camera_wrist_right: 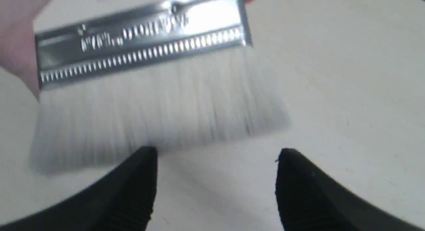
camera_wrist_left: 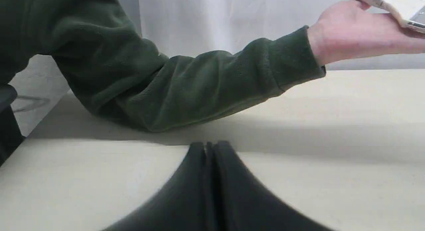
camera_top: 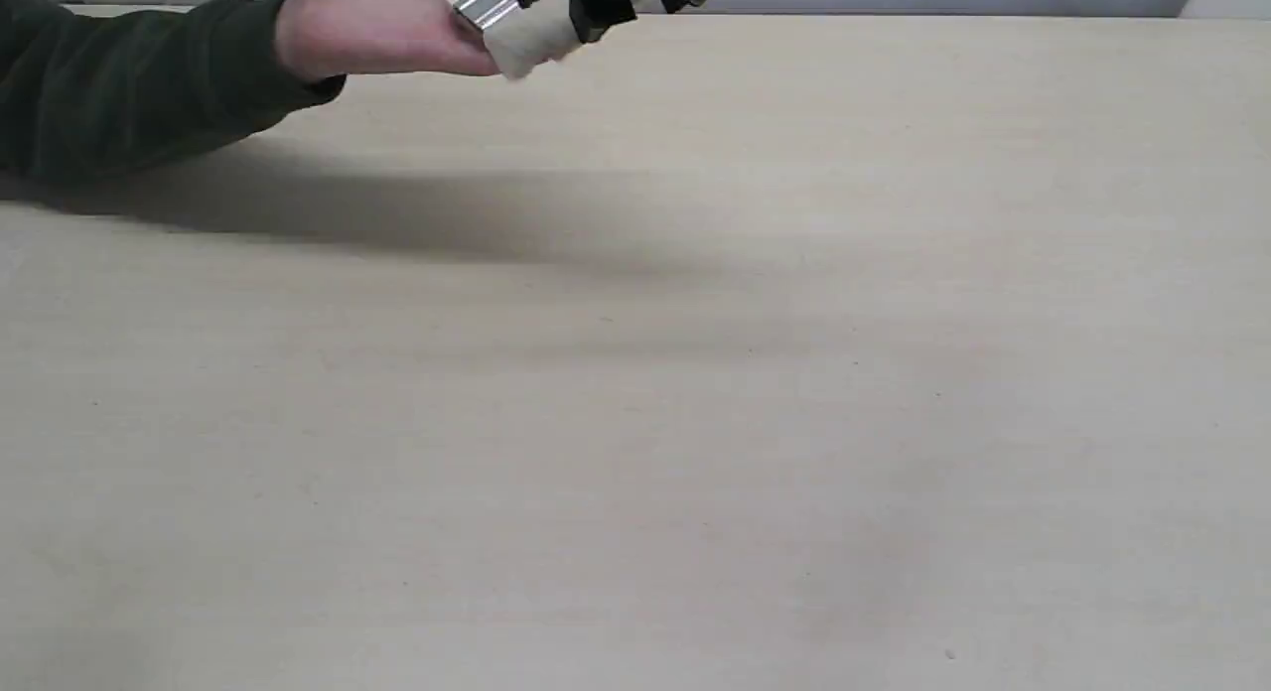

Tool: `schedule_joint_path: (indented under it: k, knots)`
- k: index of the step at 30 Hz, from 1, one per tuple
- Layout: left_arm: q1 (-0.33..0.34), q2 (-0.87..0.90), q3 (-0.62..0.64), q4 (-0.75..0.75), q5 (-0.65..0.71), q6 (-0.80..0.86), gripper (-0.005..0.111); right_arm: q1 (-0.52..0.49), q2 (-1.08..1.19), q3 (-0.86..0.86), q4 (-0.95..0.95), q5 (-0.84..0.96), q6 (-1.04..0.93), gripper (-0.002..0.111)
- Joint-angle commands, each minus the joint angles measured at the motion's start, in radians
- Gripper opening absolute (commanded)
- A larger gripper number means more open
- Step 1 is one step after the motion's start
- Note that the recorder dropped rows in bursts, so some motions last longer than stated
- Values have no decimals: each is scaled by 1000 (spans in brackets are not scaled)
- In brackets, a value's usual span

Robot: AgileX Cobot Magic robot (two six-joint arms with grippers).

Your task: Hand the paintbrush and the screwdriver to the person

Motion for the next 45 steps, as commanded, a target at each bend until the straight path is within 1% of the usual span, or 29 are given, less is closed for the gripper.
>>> schedule_joint_path:
  k: [1, 3, 6, 9, 12, 18, 21, 28, 40, 45]
  knots:
    - [-8, -2, 2, -2, -7, -2, 0, -6, -134, 160, -11, -82, -7, 55]
    - [-8, -2, 2, -2, -7, -2, 0, -6, -219, 271, -11, -134, 13, 55]
    - [-8, -2, 2, -2, -7, -2, 0, -6, -348, 426, -6, -206, 42, 48]
    - [-8, -2, 2, -2, -7, -2, 0, -4, -488, 589, 6, -268, 47, 37]
    - [-8, -2, 2, -2, -7, -2, 0, -4, -636, 741, 60, -339, 47, 25]
    - [-8, -2, 2, -4, -5, -2, 0, -4, -938, 1056, 136, -489, 47, 4]
    - [-8, -2, 2, -4, -5, -2, 0, -4, -1076, 1220, 178, -560, 47, 4]
    - [-8, -2, 2, -2, -5, -2, 0, -4, -1319, 1451, 229, -716, 47, 4]
    - [-8, -2, 2, -2, -5, -2, 0, -4, -1606, 1697, 238, -981, 40, 4]
    - [-8, -2, 2, -1, -8, -2, 0, -4, -1716, 1755, 225, -1050, 18, 4]
